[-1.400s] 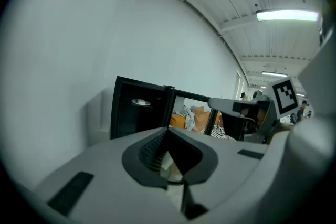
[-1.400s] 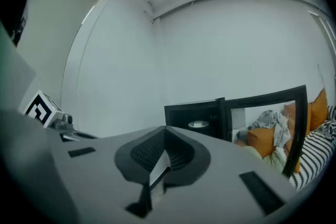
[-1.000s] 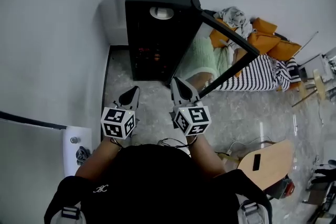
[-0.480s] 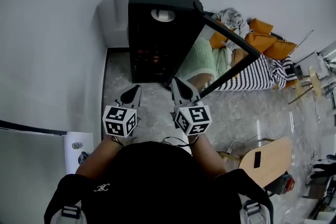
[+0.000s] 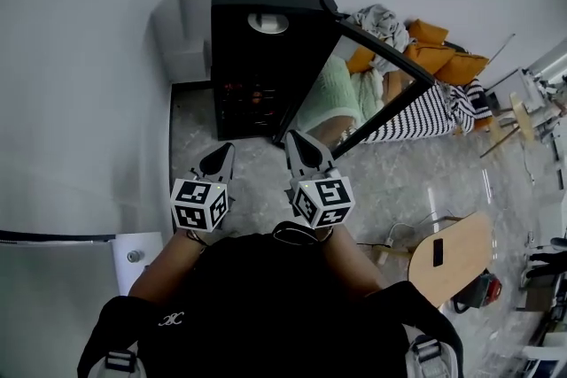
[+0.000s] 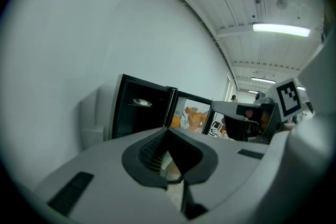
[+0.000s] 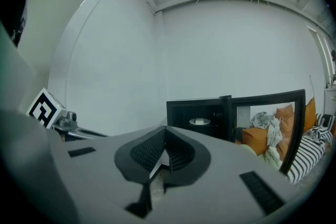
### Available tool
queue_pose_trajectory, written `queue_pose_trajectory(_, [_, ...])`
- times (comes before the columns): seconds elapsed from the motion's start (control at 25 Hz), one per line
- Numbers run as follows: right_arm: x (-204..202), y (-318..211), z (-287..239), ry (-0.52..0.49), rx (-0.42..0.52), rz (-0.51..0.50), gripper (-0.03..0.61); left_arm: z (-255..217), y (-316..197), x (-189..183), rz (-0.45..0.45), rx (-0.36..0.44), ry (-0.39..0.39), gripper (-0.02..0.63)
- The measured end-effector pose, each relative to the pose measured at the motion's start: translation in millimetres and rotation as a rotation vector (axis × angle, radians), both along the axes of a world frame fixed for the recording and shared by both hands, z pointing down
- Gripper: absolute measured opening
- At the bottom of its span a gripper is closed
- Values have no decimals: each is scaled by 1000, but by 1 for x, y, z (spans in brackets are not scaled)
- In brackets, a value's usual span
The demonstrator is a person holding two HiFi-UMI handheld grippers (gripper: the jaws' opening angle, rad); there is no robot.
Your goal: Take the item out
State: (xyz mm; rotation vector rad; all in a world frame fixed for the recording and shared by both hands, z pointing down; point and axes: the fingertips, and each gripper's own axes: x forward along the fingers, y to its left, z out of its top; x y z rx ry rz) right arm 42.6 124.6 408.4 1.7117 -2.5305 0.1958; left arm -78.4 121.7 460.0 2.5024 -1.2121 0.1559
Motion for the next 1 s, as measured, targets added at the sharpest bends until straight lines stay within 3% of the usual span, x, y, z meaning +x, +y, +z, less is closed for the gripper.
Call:
queue_pose_trajectory(0.48, [-13, -18, 7, 22, -2, -15, 8, 6, -12, -21, -40, -4, 15, 8])
queue_pose_trajectory(1.0, [5, -118, 19, -21, -23, -9, 8, 14, -87, -19, -94, -19, -33, 8])
